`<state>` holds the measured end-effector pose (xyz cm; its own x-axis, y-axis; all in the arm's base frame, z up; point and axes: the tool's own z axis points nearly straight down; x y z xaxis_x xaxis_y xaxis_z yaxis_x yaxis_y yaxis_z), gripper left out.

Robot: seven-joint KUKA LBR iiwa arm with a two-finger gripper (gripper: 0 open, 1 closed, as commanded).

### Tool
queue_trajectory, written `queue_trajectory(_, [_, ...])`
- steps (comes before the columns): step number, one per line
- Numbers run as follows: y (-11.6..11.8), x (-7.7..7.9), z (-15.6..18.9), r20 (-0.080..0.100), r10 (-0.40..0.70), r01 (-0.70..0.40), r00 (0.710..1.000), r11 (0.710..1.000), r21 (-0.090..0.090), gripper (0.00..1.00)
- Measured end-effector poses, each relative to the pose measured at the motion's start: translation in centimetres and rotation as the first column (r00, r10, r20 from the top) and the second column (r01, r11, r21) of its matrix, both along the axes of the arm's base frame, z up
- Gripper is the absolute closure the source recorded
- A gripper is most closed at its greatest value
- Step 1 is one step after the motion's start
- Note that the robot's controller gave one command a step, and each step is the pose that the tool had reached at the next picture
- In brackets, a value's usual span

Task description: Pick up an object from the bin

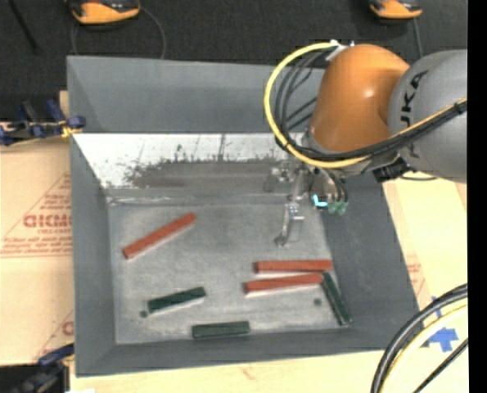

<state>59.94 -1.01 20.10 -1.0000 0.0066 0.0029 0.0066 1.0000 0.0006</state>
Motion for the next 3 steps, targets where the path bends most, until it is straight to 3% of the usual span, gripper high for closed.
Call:
queue_trajectory(1, [-5.6, -2.4, -11.9, -0.001, 0.008, -0.008, 1.0, 1.0, -0.003, 0.0])
queue_trajectory(2, [-5.5, -2.2, -11.5, 0.007, 0.011, -0.011, 1.0, 1.0, -0.004, 1.0])
queue_trajectory(3, [-4.1, -3.1, 1.5, 0.014, 0.024, -0.024, 1.0, 1.0, -0.004, 1.0])
